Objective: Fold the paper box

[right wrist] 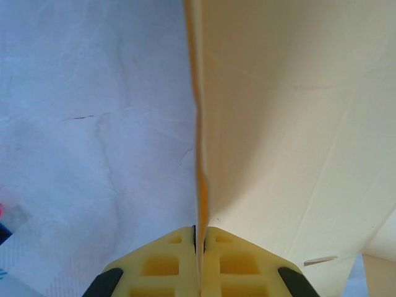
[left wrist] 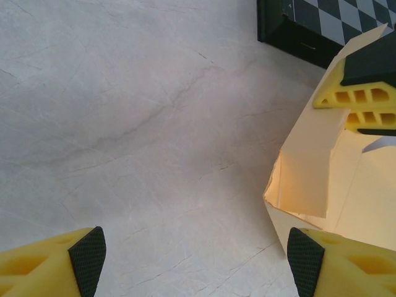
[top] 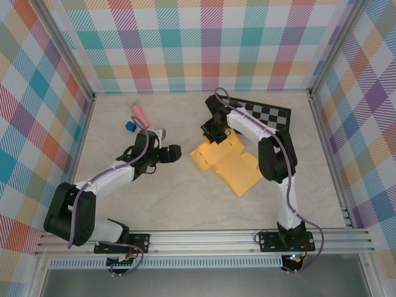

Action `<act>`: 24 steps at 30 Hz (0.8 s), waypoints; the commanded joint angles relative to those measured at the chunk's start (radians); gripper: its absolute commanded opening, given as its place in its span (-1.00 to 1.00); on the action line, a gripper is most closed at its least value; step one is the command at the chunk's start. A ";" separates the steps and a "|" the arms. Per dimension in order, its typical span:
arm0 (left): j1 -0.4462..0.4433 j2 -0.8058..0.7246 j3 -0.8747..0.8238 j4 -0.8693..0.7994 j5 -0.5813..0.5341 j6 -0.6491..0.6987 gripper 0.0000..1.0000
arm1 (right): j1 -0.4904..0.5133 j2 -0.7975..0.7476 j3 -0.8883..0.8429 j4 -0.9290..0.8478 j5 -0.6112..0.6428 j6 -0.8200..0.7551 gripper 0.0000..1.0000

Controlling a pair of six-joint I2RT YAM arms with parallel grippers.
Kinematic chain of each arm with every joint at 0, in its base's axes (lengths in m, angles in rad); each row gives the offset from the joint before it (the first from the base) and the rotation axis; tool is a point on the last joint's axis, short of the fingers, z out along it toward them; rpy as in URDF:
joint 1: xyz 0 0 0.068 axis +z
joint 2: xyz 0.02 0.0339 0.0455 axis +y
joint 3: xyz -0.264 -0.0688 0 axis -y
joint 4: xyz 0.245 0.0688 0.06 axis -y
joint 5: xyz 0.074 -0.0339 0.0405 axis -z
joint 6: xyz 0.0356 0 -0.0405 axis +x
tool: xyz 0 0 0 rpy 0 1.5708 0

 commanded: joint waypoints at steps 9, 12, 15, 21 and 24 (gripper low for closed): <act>0.148 0.055 0.047 0.040 0.390 0.182 0.89 | 0.007 -0.199 -0.317 0.711 -0.138 -0.020 -1.00; 0.157 0.114 0.082 0.047 0.515 0.263 1.00 | 0.005 -0.213 -0.410 0.903 -0.187 -0.013 -1.00; 0.157 0.122 0.061 0.115 0.562 0.356 1.00 | 0.005 -0.202 -0.499 1.084 -0.242 0.008 -1.00; 0.159 0.156 0.106 0.007 0.671 0.548 0.95 | -0.006 -0.209 -0.635 1.289 -0.292 0.013 -1.00; 0.156 0.148 0.097 0.029 0.656 0.546 0.95 | -0.025 -0.217 -0.686 1.363 -0.332 0.015 -1.00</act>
